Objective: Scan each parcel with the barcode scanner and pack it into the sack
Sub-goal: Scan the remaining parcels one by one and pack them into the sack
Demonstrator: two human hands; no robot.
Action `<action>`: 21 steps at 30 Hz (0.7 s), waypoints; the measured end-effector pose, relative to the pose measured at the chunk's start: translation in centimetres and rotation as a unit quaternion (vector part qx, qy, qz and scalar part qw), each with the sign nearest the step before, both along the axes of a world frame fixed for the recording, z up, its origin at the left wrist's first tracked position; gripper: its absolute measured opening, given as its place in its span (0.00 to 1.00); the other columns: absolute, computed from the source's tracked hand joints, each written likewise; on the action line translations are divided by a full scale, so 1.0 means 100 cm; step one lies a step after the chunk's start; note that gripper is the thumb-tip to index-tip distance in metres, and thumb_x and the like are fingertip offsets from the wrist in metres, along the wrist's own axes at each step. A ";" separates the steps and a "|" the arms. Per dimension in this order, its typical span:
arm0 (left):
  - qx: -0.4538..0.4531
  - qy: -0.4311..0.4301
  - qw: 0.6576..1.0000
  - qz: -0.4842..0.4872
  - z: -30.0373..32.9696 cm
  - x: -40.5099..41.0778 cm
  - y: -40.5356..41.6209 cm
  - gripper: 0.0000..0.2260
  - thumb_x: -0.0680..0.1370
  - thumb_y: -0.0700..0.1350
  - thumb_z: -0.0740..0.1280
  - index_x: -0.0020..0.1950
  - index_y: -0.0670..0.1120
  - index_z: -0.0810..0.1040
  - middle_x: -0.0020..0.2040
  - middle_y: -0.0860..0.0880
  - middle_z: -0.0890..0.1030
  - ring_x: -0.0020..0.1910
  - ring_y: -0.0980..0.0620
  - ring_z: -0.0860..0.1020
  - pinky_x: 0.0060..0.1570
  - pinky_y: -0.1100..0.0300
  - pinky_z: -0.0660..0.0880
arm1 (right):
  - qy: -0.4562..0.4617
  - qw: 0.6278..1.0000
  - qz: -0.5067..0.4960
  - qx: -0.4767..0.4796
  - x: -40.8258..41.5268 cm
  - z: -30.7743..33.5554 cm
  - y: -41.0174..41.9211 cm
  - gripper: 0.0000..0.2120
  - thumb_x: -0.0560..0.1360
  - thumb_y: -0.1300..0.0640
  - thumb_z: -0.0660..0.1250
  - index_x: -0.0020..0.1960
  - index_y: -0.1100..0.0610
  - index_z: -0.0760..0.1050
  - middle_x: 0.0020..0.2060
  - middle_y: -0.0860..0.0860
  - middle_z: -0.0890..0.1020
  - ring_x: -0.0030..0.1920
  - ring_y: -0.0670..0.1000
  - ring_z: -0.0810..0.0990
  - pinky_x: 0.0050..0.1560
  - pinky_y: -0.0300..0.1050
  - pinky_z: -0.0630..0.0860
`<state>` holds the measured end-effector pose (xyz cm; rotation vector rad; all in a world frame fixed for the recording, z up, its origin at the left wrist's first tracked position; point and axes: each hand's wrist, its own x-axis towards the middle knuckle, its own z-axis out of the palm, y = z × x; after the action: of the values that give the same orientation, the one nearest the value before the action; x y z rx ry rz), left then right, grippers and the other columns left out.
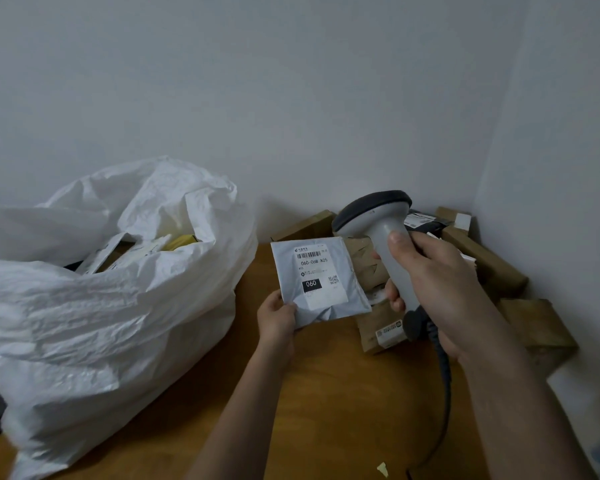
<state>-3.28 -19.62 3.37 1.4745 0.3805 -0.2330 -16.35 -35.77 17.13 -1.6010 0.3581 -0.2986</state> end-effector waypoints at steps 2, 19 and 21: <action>0.020 -0.083 0.996 0.010 0.016 0.001 0.006 0.15 0.81 0.34 0.60 0.61 0.51 0.74 0.62 0.46 0.77 0.55 0.49 0.79 0.49 0.53 0.81 | -0.002 1.000 -0.010 0.018 0.004 -0.004 0.002 0.13 0.81 0.46 0.59 0.49 0.53 0.77 0.24 0.48 0.77 0.25 0.44 0.75 0.26 0.37 0.73; 0.089 -0.287 0.899 0.318 0.141 0.063 0.116 0.31 0.81 0.35 0.59 0.80 0.49 0.49 0.77 0.44 0.60 0.74 0.48 0.64 0.67 0.63 0.68 | 0.027 0.997 0.016 0.067 0.033 -0.025 0.042 0.10 0.82 0.48 0.59 0.50 0.52 0.75 0.32 0.57 0.76 0.29 0.49 0.75 0.26 0.41 0.72; 0.188 -0.270 0.894 0.305 0.143 0.064 0.118 0.35 0.81 0.37 0.62 0.80 0.46 0.43 0.79 0.42 0.48 0.77 0.46 0.54 0.72 0.59 0.57 | 0.030 0.997 0.005 0.065 0.036 -0.029 0.040 0.10 0.82 0.48 0.59 0.50 0.53 0.75 0.33 0.58 0.76 0.29 0.50 0.75 0.25 0.41 0.72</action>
<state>3.11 -7.85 17.70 1.6420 0.4262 0.7827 -12.79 -31.80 14.26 -1.4867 0.4067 -0.2151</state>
